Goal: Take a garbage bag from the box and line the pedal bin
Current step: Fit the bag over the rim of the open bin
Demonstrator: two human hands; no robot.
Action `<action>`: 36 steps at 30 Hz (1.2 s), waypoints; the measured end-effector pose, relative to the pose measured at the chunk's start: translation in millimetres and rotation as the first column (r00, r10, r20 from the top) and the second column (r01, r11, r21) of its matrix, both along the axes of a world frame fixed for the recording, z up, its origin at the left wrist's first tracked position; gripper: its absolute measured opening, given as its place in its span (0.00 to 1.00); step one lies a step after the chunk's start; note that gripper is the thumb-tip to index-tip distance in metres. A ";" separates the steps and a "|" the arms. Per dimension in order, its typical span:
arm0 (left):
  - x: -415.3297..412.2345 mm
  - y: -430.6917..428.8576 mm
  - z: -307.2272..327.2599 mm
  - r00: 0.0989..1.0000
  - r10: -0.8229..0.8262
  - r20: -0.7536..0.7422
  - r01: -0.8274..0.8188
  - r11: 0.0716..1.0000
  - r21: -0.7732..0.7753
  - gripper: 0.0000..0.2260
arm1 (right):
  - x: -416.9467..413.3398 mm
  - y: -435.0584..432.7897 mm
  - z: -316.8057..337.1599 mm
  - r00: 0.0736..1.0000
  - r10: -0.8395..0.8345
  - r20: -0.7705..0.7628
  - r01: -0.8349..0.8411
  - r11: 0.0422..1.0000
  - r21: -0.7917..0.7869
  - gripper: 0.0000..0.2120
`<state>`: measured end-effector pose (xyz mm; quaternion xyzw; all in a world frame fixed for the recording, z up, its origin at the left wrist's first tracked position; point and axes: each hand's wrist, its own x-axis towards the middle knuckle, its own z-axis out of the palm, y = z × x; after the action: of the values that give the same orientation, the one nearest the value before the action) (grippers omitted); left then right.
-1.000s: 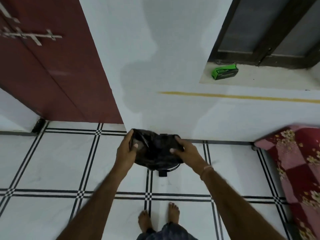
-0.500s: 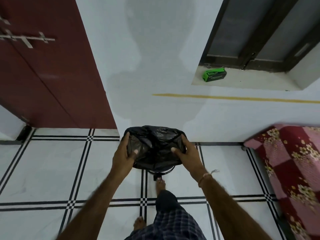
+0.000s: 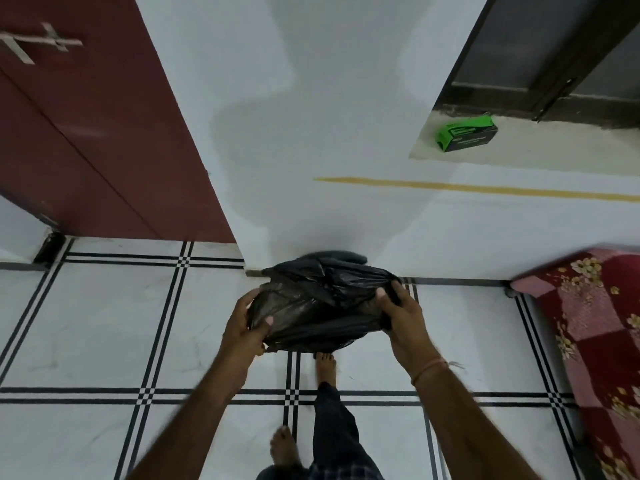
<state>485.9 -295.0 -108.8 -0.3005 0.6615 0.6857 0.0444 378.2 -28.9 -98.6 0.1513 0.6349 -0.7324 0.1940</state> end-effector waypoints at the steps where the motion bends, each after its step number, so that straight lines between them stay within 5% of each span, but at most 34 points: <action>1: -4.9 -0.7 -5.9 0.999 0.038 0.029 -0.041 0.996 0.079 0.21 | -5.2 1.3 -5.2 1.000 0.001 0.030 0.000 1.000 -0.027 0.13; 4: -20.5 3.1 -26.4 0.976 0.172 0.133 -0.201 0.945 0.258 0.12 | -20.6 6.0 -26.8 0.996 0.008 0.094 0.000 0.996 -0.086 0.16; 8: -43.6 9.3 -42.5 0.881 0.399 0.253 -0.472 0.726 0.499 0.09 | -36.3 15.7 -43.8 0.986 -0.055 0.157 0.077 0.988 -0.137 0.16; 11: -60.6 9.5 -58.8 0.838 0.483 0.255 -0.531 0.613 0.585 0.13 | -44.5 19.5 -53.7 0.971 -0.068 0.231 0.092 0.991 -0.099 0.12; 16: -92.6 19.9 -91.1 0.902 0.364 0.231 -0.431 0.750 0.502 0.16 | -55.7 18.4 -94.0 0.961 -0.001 0.277 0.000 1.000 0.003 0.14; 22: -113.9 50.8 -161.5 0.908 0.174 0.380 -0.255 0.951 0.173 0.19 | -70.1 17.1 -167.9 0.933 -0.080 0.350 0.119 0.988 -0.093 0.17; 27: -150.0 72.1 -244.6 0.854 0.168 0.493 -0.288 0.941 0.178 0.05 | -96.2 11.5 -239.8 0.939 -0.179 0.293 0.223 0.967 -0.123 0.20; 31: -171.7 117.0 -303.1 0.860 0.083 0.504 -0.182 0.972 0.151 0.04 | -95.4 23.0 -286.7 0.920 -0.256 0.298 0.297 0.950 -0.099 0.19; 33: -169.6 134.3 -320.5 0.824 -0.028 0.566 -0.163 0.945 0.285 0.07 | -87.4 32.2 -301.7 0.896 -0.280 0.345 0.323 0.943 -0.073 0.19; 36: -157.8 128.7 -335.3 0.794 0.003 0.608 -0.384 0.778 0.497 0.08 | -81.5 48.5 -320.2 0.848 -0.318 0.424 0.371 0.928 -0.046 0.19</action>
<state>328.1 -166.3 -444.1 -0.5334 0.3290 0.7346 0.2600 296.7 19.6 -418.8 0.4000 0.4952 -0.7457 0.1968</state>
